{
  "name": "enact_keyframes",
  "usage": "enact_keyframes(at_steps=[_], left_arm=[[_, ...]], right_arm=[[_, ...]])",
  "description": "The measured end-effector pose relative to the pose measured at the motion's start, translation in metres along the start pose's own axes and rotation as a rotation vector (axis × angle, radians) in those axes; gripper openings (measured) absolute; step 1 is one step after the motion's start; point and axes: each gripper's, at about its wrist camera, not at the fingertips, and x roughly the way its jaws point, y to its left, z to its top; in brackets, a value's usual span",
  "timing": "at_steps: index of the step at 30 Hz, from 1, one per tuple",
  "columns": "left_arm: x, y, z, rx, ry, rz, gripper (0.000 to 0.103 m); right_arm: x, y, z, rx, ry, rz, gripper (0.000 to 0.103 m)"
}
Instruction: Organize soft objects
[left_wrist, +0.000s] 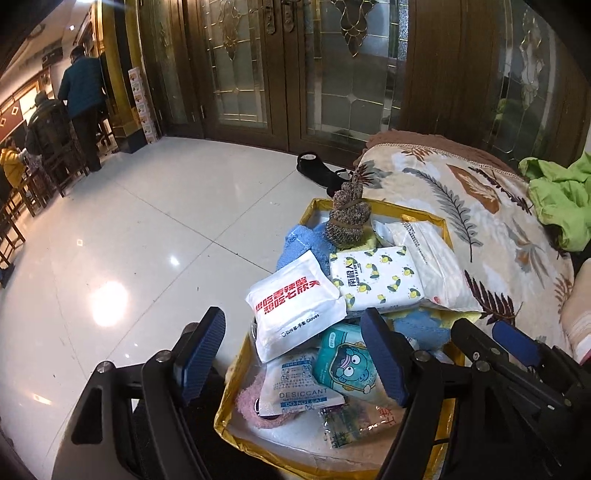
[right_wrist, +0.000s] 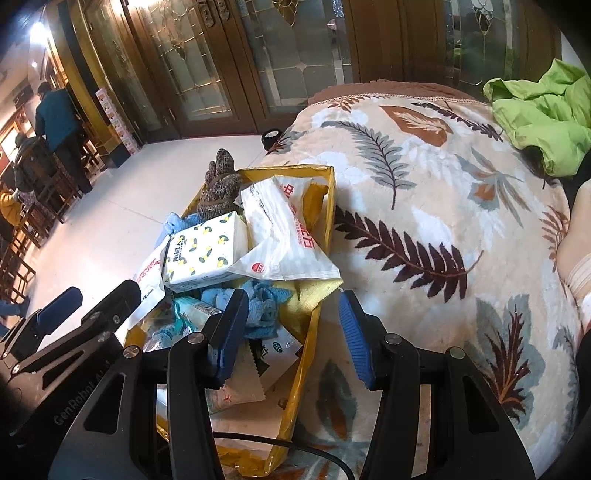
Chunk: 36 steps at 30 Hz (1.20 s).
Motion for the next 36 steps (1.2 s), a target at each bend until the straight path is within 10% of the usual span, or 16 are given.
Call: enact_keyframes(at_steps=[36], left_arm=[[-0.008, -0.0049, 0.0055, 0.071, -0.071, -0.041, 0.08]], right_arm=[[-0.0054, -0.0083, 0.0069, 0.019, -0.008, 0.007, 0.051]])
